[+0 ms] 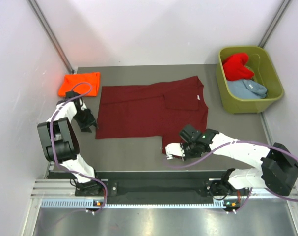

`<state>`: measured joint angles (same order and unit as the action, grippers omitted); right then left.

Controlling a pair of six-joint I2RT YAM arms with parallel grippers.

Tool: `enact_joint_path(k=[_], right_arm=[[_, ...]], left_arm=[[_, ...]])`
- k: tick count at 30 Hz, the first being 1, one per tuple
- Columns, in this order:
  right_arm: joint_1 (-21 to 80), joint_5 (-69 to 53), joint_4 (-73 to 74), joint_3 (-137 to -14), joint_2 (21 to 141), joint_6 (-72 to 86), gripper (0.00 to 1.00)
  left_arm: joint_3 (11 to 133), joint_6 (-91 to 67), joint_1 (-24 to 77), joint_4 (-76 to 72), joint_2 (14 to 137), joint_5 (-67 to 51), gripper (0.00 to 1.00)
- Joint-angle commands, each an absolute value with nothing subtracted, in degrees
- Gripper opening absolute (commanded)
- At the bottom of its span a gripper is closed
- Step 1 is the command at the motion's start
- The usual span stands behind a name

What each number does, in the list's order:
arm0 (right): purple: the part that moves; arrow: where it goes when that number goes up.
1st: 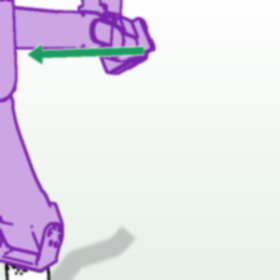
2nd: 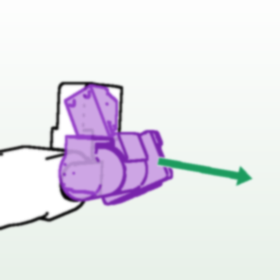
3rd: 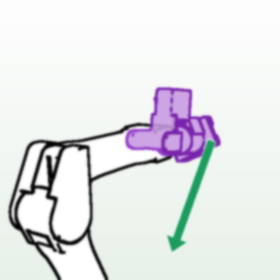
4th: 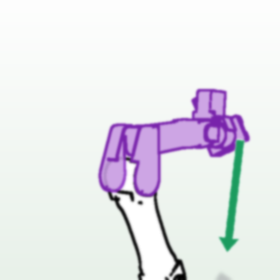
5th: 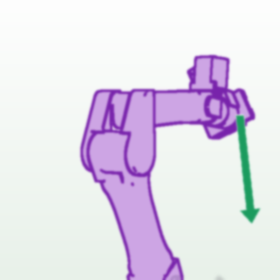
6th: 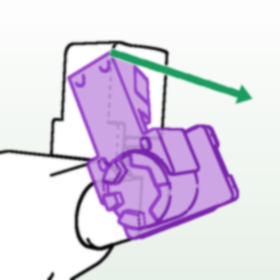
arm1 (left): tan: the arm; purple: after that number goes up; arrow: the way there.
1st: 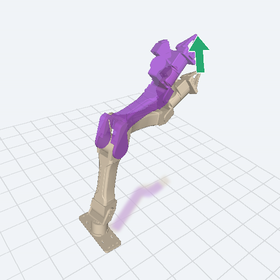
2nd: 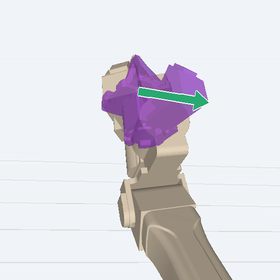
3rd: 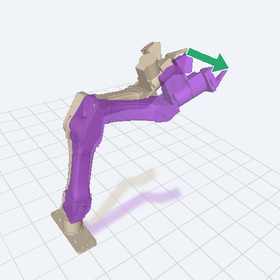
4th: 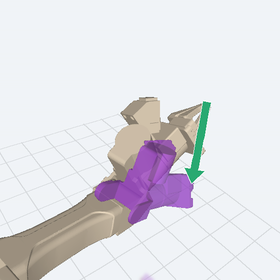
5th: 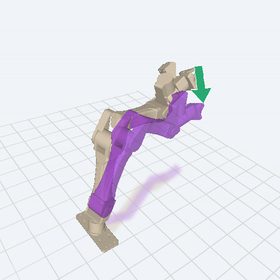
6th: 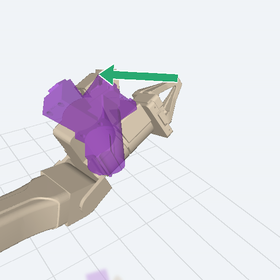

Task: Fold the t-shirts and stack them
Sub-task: Fold the tshirt

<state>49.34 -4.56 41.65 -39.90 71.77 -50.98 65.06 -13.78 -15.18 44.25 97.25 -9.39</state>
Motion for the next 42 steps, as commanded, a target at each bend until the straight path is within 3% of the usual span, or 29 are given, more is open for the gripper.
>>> enact_joint_path(k=[1, 22, 30, 37, 42], right_arm=[[49.0, -4.3, 41.6, -42.0, 70.9, -51.2, 0.03], [46.7, -4.3, 39.9, -42.1, 70.0, -50.5, 0.02], [46.1, -4.0, 39.6, -42.1, 70.2, -50.7, 0.02], [45.5, -4.0, 38.5, -41.7, 70.1, -50.5, 0.02], [45.6, -4.0, 38.3, -41.6, 70.1, -50.6, 0.02]], left_arm=[[64.7, -14.9, -17.2, 44.5, 96.5, -10.4, 0.49], [59.8, -15.4, -18.3, 42.7, 100.9, -9.9, 0.47], [60.0, -15.6, -18.3, 42.4, 102.9, -11.3, 0.34], [57.2, -16.2, -18.3, 41.1, 101.0, -12.6, 0.33], [57.3, -16.5, -18.2, 40.5, 101.3, -14.1, 0.26]])
